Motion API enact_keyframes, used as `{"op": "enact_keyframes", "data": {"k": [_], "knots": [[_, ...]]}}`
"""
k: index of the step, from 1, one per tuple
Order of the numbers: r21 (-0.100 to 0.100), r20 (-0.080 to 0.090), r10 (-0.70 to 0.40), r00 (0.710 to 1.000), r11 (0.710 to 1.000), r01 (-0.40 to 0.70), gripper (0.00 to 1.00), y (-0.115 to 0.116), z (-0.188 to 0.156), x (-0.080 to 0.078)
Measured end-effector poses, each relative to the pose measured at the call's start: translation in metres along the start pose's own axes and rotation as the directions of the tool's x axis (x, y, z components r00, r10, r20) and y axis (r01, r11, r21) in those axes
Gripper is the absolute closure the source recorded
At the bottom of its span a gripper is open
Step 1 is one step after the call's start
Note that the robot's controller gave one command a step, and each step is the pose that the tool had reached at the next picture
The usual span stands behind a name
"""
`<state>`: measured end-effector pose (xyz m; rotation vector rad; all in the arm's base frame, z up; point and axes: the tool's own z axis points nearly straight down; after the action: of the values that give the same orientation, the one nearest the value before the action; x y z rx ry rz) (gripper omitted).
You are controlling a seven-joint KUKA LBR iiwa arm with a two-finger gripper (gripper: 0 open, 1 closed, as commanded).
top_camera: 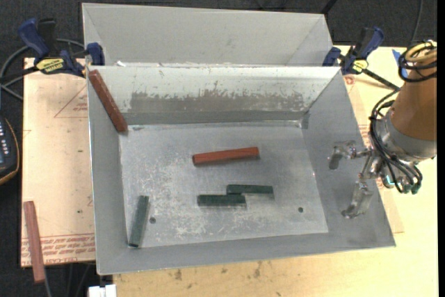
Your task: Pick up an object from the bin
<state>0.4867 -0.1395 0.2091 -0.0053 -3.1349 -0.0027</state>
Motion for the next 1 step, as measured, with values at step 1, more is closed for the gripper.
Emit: {"op": "enact_keyframes", "data": {"k": [1], "knots": [[-0.003,0.011,0.008,1.000,1.000,-0.008,0.00,0.0737,0.0368,-0.0885]]}}
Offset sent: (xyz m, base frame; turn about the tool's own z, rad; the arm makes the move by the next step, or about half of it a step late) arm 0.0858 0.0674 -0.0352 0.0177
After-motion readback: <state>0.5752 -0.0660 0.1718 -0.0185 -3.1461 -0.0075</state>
